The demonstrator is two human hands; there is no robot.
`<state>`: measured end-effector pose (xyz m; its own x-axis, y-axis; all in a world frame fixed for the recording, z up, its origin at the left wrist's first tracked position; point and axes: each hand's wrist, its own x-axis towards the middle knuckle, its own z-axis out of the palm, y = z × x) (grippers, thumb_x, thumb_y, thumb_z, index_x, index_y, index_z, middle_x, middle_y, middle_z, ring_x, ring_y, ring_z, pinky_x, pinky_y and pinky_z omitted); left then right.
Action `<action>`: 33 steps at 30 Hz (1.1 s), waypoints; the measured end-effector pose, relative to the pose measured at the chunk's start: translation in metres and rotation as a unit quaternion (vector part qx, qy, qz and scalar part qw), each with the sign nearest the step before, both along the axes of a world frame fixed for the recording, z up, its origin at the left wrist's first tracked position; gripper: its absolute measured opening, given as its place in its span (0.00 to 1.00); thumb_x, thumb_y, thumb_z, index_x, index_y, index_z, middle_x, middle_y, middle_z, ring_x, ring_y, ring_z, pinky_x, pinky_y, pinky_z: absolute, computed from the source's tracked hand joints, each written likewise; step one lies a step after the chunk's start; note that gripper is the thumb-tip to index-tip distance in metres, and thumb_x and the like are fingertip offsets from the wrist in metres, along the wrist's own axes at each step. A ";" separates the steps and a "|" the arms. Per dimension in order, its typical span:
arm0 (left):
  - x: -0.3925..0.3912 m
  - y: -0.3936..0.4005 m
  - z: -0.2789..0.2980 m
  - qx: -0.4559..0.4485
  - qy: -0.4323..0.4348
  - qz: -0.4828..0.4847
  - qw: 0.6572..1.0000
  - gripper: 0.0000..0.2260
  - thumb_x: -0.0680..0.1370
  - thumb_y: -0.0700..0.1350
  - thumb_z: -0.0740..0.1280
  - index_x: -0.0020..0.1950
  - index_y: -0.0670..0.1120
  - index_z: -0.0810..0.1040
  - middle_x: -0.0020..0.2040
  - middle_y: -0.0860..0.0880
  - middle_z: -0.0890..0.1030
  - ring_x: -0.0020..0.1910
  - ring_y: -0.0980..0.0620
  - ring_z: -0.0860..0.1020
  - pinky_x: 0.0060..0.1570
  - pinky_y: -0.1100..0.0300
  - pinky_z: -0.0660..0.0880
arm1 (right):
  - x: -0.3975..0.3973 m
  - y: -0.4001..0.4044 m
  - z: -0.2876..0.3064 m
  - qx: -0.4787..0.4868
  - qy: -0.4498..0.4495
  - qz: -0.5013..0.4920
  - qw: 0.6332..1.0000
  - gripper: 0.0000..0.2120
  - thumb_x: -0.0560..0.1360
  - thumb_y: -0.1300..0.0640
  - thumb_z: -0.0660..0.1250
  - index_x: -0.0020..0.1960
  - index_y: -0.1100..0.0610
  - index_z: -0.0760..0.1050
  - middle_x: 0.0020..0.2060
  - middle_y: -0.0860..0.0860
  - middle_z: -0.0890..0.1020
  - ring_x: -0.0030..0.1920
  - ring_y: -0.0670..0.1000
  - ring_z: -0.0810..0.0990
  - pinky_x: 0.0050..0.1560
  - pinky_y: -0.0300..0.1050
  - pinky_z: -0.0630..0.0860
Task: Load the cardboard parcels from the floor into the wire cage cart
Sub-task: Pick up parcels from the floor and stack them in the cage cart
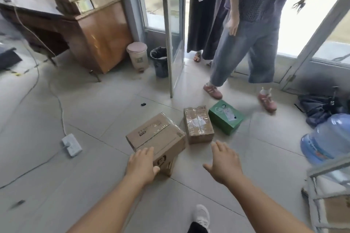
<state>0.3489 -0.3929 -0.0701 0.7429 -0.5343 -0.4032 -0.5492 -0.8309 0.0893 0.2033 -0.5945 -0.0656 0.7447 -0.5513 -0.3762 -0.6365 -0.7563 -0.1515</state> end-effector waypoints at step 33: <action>0.208 -0.033 -0.334 -0.132 0.180 0.530 0.818 0.46 0.72 0.54 0.73 0.79 0.45 0.47 0.76 0.44 0.61 0.72 0.43 0.65 0.69 0.50 0.66 | 0.345 -0.103 -0.324 0.207 0.041 0.033 0.977 0.51 0.70 0.42 0.73 0.80 0.56 0.45 0.78 0.54 0.57 0.76 0.56 0.59 0.72 0.53 0.61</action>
